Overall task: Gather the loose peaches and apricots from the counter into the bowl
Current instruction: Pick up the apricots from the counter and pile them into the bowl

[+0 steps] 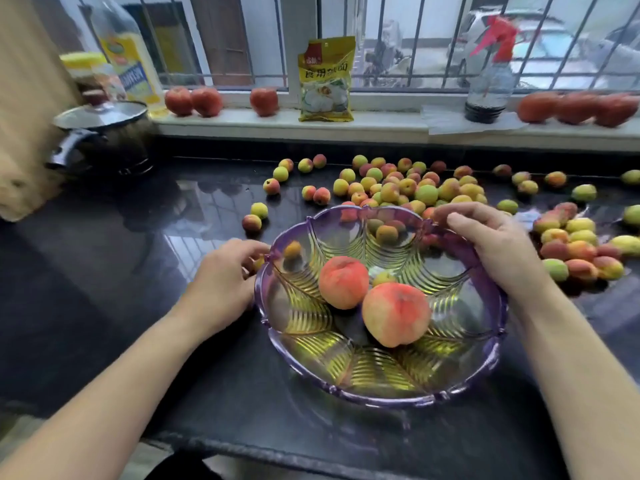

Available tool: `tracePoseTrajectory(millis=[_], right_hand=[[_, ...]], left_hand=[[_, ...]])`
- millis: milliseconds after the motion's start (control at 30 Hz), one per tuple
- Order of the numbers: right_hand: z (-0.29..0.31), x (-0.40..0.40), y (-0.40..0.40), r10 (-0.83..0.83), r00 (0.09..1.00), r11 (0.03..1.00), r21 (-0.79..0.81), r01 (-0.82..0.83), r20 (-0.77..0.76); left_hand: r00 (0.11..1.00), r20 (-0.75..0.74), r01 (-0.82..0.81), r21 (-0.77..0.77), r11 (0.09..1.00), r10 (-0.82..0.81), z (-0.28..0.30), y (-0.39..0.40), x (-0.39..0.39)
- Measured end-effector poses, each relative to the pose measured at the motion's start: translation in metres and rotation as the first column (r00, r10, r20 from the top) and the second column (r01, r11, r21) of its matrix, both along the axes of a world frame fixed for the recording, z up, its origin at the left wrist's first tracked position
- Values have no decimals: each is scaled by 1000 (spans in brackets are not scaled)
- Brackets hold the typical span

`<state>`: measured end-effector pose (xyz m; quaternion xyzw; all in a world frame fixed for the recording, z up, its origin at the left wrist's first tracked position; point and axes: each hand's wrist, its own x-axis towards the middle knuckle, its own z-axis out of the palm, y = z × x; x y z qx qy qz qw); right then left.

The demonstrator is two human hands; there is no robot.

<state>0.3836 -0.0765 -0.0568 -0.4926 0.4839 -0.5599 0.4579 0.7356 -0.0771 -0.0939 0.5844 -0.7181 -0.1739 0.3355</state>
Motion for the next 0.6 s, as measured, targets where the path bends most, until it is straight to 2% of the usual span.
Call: tracePoseTrajectory(millis=[67, 167, 233, 300, 400, 500, 600], right_hand=[[-1, 0, -1, 6, 1000, 1000, -5, -6, -20], [-2, 0, -3, -5, 1000, 1000, -7, 5, -25], [-1, 0, -2, -7, 999, 1000, -4, 7, -32], [-1, 0, 1, -10, 999, 1000, 1, 10, -51], [0, 1, 3, -16, 998, 1000, 7, 17, -68], [-1, 1, 3, -15, 999, 1000, 17, 16, -51], [-3, 0, 1, -10, 999, 1000, 21, 11, -37]], left_hand=[[967, -225, -97, 105, 990, 119, 13, 5, 5], [855, -512, -51, 69, 996, 80, 44, 18, 7], [792, -610, 39, 18, 999, -20, 67, 29, 0], [771, -628, 153, 17, 988, -109, 84, 38, -11], [846, -514, 233, 119, 965, -141, 95, 41, -28], [966, -194, 202, 156, 967, -171, 99, 29, -52], [974, 78, 201, 150, 968, -214, 98, 11, -73]])
